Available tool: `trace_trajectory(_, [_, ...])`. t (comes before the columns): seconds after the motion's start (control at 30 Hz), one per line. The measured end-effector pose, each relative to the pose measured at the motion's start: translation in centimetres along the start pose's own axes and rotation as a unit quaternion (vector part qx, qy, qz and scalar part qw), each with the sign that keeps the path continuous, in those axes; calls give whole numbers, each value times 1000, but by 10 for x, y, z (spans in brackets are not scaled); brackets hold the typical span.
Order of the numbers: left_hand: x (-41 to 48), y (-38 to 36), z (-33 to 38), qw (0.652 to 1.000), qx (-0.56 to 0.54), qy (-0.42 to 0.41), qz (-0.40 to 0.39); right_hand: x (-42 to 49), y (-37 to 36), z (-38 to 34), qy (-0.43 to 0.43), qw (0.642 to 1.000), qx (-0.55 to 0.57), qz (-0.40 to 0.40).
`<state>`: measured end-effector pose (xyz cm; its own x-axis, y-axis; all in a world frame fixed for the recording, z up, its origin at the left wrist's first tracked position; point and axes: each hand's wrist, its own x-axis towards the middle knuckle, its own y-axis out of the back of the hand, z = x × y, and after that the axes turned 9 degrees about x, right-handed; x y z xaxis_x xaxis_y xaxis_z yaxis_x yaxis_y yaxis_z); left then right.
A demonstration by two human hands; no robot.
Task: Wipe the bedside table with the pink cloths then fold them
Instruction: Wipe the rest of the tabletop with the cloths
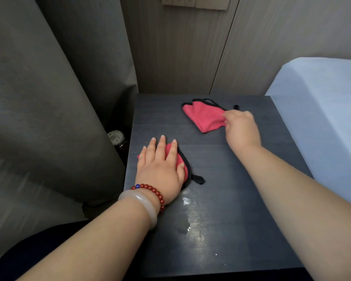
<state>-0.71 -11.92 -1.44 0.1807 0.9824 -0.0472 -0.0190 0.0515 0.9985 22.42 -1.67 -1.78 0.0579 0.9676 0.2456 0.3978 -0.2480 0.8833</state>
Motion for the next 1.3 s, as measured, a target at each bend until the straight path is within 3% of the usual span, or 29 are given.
trace_trajectory(0.1, [0, 1, 0, 1000, 3, 2, -9, -13, 15, 16, -67, 997, -22, 28])
trace_trajectory(0.17, [0, 3, 1, 1000, 6, 1, -16, -20, 18, 4, -57, 997, -37, 25])
trace_trajectory(0.3, [1, 8, 2, 999, 10, -3, -48, -21, 3, -26, -22, 987, -45, -150])
trace_trajectory(0.43, [-2, 16, 6, 994, 103, 15, -28, -10, 1, -15, -112, 970, -70, -204])
trace_trajectory(0.5, [-10, 17, 14, 993, 117, 25, 1, -13, 7, -17, -131, 967, -78, -203])
trace_trajectory(0.6, [-17, 12, 21, 998, 48, 23, -29, -45, 12, -27, -82, 979, -86, -167])
trace_trajectory(0.7, [6, 8, 12, 998, 47, 11, -28, -75, 11, -27, -77, 980, -90, -158])
trace_trajectory(0.9, [78, 16, 0, 988, 19, 35, -147, -74, 5, -27, -98, 977, -85, -168])
trace_trajectory(1.07, [44, 8, 6, 997, 27, -9, -73, -76, 6, -28, -108, 984, -48, -134])
trace_trajectory(1.3, [157, 22, -16, 987, 18, 47, -152, -74, 5, -26, -103, 983, -63, -140])
